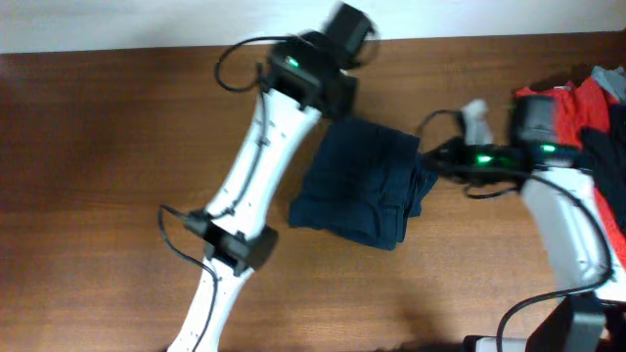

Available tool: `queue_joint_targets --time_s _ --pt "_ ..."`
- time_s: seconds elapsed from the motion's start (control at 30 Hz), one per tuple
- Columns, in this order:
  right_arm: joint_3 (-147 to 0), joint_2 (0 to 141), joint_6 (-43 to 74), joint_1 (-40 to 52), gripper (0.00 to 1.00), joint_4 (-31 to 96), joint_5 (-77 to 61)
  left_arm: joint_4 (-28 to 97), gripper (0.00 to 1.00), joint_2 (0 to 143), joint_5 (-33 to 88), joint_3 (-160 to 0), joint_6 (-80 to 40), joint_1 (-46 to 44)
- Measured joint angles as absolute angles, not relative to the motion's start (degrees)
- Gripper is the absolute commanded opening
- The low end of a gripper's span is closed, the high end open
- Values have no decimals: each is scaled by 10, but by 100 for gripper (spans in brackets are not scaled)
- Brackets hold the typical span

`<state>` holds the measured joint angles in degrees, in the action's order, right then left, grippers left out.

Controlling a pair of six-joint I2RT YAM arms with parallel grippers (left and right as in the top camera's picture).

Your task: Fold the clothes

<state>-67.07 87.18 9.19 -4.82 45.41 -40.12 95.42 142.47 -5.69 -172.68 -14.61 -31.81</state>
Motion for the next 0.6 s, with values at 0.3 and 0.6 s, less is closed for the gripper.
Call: queue_joint_targets --time_s 0.3,0.6 --pt "-671 964 85 117 7 443 -238 951 31 1550 218 -1658 76 -258" --pt "-671 1099 89 124 4 486 -176 939 15 1653 272 -1648 139 -263"
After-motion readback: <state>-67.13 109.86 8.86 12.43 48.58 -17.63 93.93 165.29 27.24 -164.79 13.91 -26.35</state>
